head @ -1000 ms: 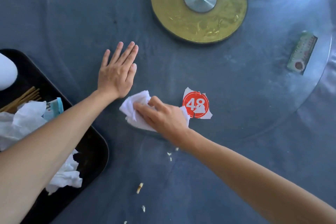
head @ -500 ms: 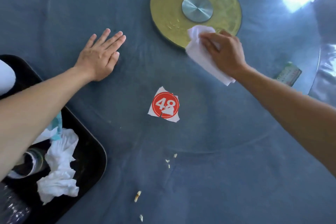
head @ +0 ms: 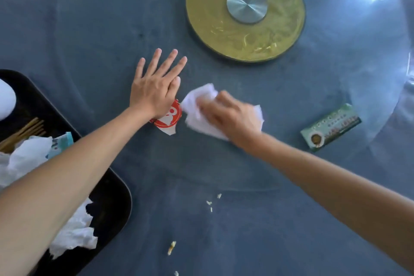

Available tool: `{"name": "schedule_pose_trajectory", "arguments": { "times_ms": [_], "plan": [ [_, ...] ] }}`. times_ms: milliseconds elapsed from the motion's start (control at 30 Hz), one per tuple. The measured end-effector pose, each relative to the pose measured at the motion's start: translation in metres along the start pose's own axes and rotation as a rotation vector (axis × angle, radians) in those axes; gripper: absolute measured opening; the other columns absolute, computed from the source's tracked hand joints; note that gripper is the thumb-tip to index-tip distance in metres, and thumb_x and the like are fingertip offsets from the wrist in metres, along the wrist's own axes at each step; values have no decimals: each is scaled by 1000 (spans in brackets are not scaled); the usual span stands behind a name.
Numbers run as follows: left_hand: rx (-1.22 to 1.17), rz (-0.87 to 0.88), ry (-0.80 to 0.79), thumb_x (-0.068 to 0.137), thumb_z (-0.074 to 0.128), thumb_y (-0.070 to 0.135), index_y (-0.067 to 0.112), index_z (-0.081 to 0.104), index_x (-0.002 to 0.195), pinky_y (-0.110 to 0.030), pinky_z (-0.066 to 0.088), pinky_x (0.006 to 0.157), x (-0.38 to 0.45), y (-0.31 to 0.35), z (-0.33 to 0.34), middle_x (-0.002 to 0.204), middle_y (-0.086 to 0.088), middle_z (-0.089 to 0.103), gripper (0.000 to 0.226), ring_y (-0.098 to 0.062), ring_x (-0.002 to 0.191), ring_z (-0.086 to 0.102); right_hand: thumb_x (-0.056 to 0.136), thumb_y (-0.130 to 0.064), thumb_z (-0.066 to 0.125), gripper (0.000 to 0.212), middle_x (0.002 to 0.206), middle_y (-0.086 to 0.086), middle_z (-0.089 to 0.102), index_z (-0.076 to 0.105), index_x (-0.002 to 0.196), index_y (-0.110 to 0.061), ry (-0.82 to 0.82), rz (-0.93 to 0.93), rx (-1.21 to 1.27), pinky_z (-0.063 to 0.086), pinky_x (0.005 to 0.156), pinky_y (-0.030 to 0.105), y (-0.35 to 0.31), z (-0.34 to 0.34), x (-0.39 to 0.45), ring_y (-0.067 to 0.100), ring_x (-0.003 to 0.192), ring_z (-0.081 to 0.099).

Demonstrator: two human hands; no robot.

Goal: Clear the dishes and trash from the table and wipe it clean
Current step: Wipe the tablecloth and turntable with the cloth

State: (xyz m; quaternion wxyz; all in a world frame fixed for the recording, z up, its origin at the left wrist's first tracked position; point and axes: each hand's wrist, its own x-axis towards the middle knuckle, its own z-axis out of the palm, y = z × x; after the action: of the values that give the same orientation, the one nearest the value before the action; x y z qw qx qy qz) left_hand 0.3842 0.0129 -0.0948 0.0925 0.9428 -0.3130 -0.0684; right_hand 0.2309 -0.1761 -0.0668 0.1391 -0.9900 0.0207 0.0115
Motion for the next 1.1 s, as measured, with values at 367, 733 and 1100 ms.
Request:
{"name": "schedule_pose_trajectory", "arguments": {
  "times_ms": [367,733,1100],
  "plan": [
    [-89,-121,-122,101,19,36,25,11,163,-54,4,125,-14,15,-14,171,4,3,63,-24,158,-1,97,-39,53,21,82,-15,50,72,105,-40,137,-41,240,43,60,28,-1,-28,25,12,67,52],
    [33,-57,53,108,18,44,45,20,158,-51,9,124,-34,-6,8,169,12,16,51,-25,157,11,108,-43,34,34,122,12,56,61,120,-25,271,474,24,40,66,36,75,-22,121,34,80,56],
    [67,89,-59,105,15,45,46,18,158,-48,7,124,16,-81,-25,168,14,15,53,-22,157,10,96,-42,31,43,101,1,57,63,124,-30,-8,-114,33,43,52,38,-30,4,50,32,66,58]
  ]
}}
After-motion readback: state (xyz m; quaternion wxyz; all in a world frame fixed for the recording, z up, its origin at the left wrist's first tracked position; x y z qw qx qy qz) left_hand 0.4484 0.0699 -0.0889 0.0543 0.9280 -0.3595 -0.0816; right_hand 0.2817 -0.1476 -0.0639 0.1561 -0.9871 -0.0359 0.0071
